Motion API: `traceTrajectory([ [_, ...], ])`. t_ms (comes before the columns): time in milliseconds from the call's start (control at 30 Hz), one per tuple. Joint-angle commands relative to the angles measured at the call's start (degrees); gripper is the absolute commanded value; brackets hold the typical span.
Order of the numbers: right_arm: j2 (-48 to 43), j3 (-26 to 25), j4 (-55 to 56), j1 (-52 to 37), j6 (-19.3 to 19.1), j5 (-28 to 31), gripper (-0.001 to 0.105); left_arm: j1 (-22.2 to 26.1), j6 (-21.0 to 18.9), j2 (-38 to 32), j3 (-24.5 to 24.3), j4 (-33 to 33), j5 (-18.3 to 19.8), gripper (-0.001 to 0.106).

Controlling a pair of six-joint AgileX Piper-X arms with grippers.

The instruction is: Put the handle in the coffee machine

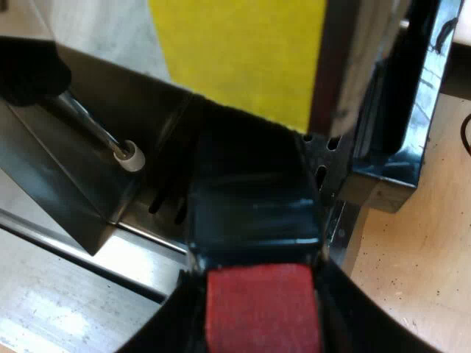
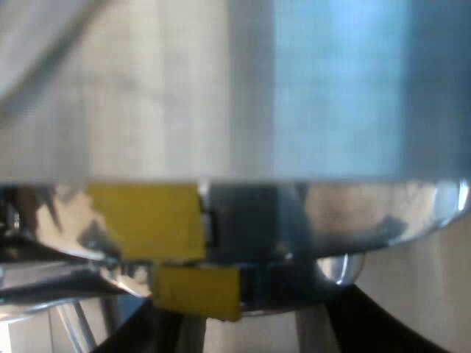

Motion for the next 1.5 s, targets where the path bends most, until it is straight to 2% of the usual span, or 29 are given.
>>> traceTrajectory([
  [33, -3.5, -1.17, -5.55, -0.29, -0.98, 0.8, 0.03, 0.16, 1.13, -2.23, -0.85, 0.82, 6.77, 0.056],
  [67, -3.69, -1.17, -5.55, -0.29, -1.39, 0.8, 0.03, 0.16, 1.13, -2.23, -0.85, 1.07, 6.77, 0.072],
  [133, -3.97, -1.17, -5.55, -0.29, -1.95, 0.8, 0.03, 0.16, 1.13, -2.23, -0.85, 1.5, 5.98, 0.088],
  [167, -4.15, -1.17, -5.55, -0.29, -1.95, 0.8, 0.03, 0.16, 1.13, -2.23, -0.85, 1.78, 5.18, 0.09],
  [367, -4.49, -1.57, -6.19, -0.29, -1.95, 0.8, 0.03, 0.16, 1.13, -2.41, -0.85, 1.85, 2.35, 0.087],
  [467, -4.49, -2.12, -6.2, -0.29, -3.51, 0.68, 0.03, 0.16, 1.13, -3.44, -0.85, 2.01, 2.16, 0.087],
  [567, -4.49, -2.17, -6.36, -0.29, -3.5, 0.68, 0.03, 0.33, 1.13, -5.81, -0.85, 2.01, 1.97, 0.087],
  [800, -4.49, -2.17, -6.36, -0.29, -3.5, 0.68, 0.03, 5.61, 1.13, -11.57, -0.99, 4.43, 2.64, 0.087],
  [900, -4.49, -2.17, -6.36, -0.29, -3.5, 0.68, 0.03, 8.52, -0.37, -13.45, -0.99, 4.43, 2.47, 0.077],
  [933, -4.49, -2.17, -6.36, -0.29, -3.5, 0.68, 0.03, 9.38, -1.02, -13.98, -1.22, 4.36, 2.01, 0.066],
  [967, -4.49, -2.17, -6.36, -0.29, -3.5, 0.68, 0.03, 9.96, -1.72, -14.17, -1.74, 4.39, 1.66, 0.05],
  [1000, -4.49, -2.17, -6.36, -0.29, -3.5, 0.68, 0.03, 10.02, -2.11, -14.17, -2.08, 4.39, 1.44, 0.044],
  [1033, -4.49, -2.17, -6.36, -0.29, -3.5, 0.68, 0.03, 10.01, -2.66, -14.17, -2.92, 4.39, 0.91, 0.027],
  [1067, -4.49, -2.17, -6.36, -0.29, -3.5, 0.68, 0.03, 10.01, -2.79, -14.17, -3.56, 4.19, 0.41, 0.004],
  [1133, -4.49, -2.17, -6.36, -0.29, -3.5, 0.68, 0.03, 9.58, -3.71, -14.05, -4.87, 3.34, -0.7, 0.001],
  [1267, -4.49, -2.17, -6.36, -0.29, -3.64, 0.68, 0.03, 9.47, -7.64, -12.63, -6.41, -1.13, -6.05, 0.001],
  [1367, -4.49, -2.17, -6.36, -0.29, -3.64, 0.68, 0.03, 9.47, -7.94, -10.16, -7.64, -1.56, -9.05, 0.001],
  [1500, -4.49, -2.17, -6.36, -0.29, -3.64, 0.68, 0.03, 9.47, -7.94, -7.24, -8.11, -1.66, -10.14, 0.001],
])
